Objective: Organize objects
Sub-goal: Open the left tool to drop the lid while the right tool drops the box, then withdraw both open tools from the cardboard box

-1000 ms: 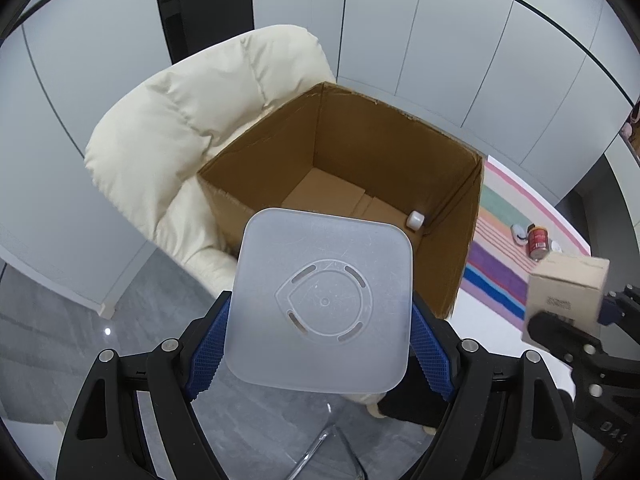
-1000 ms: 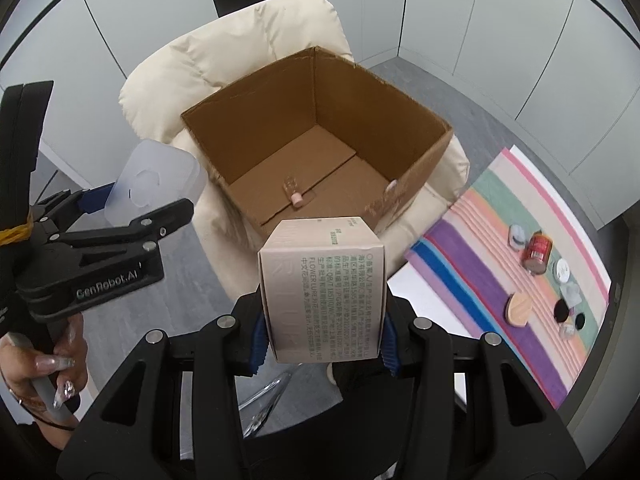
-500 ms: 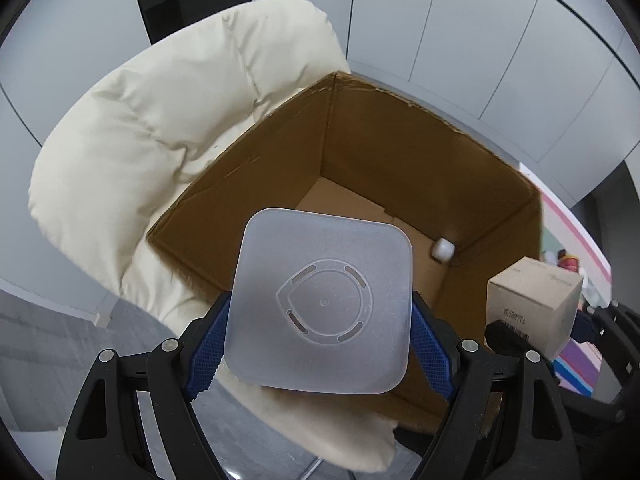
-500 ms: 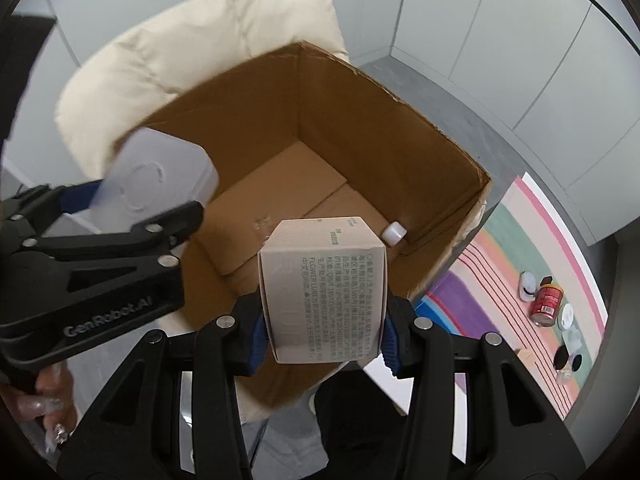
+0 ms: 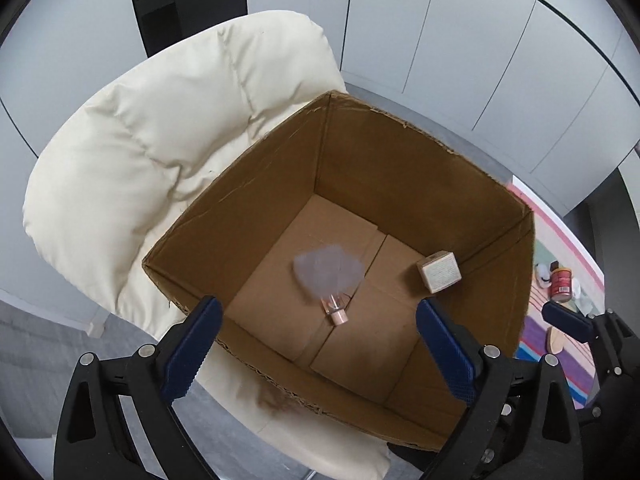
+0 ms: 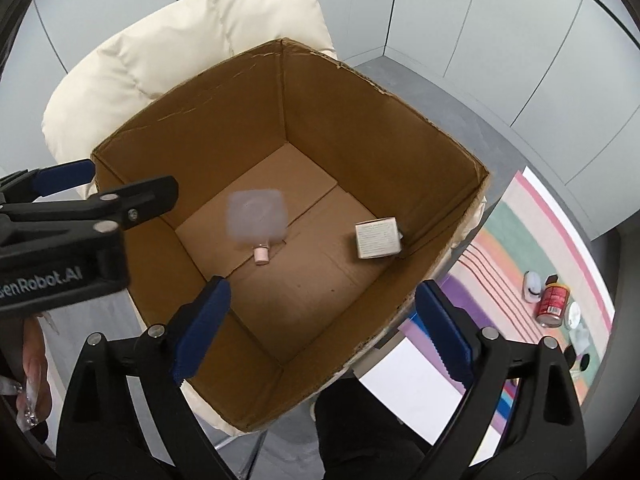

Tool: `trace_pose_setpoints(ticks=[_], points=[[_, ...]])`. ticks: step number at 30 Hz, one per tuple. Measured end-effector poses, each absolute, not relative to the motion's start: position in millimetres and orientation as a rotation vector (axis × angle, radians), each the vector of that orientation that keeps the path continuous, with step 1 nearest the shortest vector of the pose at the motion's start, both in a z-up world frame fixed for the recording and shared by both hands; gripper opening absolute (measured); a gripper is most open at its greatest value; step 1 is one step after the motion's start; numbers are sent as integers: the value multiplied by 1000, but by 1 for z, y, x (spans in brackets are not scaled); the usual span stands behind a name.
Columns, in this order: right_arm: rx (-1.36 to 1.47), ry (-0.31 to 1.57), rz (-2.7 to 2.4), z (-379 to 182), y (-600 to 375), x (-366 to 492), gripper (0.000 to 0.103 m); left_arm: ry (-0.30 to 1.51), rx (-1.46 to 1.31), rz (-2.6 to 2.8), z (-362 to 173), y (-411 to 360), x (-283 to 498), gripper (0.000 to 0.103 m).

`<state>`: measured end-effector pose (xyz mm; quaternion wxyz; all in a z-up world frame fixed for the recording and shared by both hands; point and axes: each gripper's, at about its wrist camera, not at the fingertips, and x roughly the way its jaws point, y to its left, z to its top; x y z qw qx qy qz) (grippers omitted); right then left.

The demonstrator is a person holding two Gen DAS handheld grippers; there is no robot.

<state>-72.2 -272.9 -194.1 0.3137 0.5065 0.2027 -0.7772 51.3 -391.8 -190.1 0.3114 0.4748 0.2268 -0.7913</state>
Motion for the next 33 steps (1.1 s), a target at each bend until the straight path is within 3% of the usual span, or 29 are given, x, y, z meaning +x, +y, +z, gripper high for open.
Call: trace_pose_setpoints(ticks=[33], points=[[1303,449,-2134,-156,-216,-48,95,554,1253,-2083,-166,-361,99,98]])
